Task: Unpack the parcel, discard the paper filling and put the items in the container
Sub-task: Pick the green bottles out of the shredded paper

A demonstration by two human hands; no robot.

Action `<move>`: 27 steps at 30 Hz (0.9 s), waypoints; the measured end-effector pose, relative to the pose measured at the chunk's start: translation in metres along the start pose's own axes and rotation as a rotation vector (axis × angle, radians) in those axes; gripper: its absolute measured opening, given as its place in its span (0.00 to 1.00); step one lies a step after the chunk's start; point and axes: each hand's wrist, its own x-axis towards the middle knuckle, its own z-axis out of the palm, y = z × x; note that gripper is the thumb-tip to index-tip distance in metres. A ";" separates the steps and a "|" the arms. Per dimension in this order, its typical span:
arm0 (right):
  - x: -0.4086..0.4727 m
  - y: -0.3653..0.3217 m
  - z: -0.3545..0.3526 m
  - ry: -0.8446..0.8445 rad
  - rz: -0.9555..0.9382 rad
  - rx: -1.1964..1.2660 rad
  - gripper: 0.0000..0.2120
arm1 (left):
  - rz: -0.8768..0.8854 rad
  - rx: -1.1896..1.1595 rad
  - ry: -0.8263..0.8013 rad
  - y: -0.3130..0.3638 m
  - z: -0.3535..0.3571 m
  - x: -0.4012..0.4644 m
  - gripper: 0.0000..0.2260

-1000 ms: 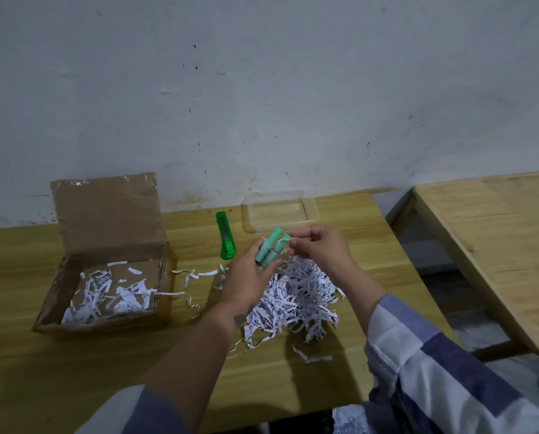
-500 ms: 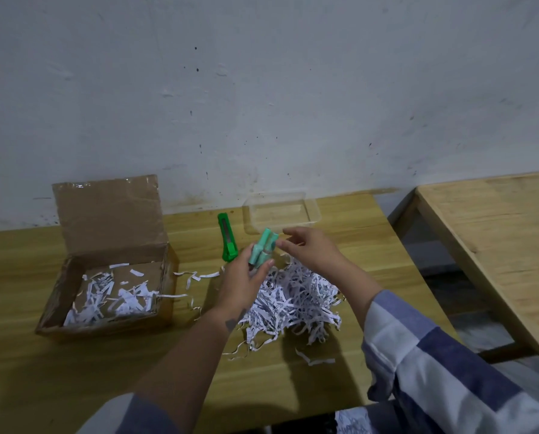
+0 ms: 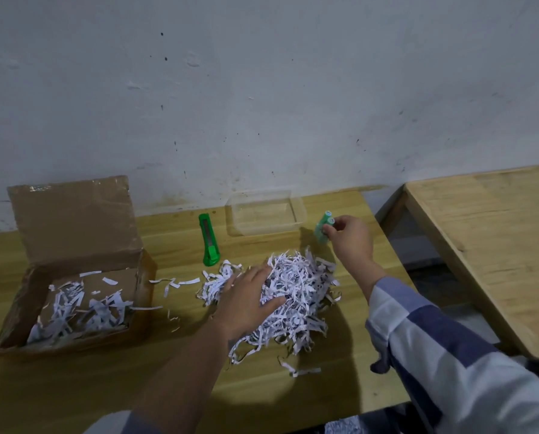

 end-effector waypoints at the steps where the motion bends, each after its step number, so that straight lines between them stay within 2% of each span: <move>1: 0.004 0.004 0.002 -0.007 0.011 -0.016 0.10 | 0.000 0.014 0.002 -0.002 0.002 0.001 0.32; 7: 0.018 0.016 0.016 -0.060 0.061 -0.009 0.13 | 0.004 0.036 0.048 -0.006 0.008 0.003 0.33; 12: 0.004 0.018 0.010 -0.017 0.107 0.047 0.28 | 0.060 0.011 0.205 0.004 0.006 0.005 0.33; 15: -0.022 0.021 0.009 0.014 0.084 0.063 0.23 | 0.130 0.020 0.279 0.013 0.005 0.010 0.28; 19: -0.057 0.031 0.020 -0.129 -0.154 0.054 0.03 | 0.212 0.048 0.205 0.025 0.009 0.011 0.20; 23: -0.072 0.045 0.029 -0.218 -0.310 -0.079 0.07 | 0.142 0.148 0.110 0.022 0.018 0.004 0.19; 27: -0.073 0.053 0.024 -0.211 -0.324 -0.184 0.08 | 0.012 0.166 0.127 0.003 0.014 -0.003 0.16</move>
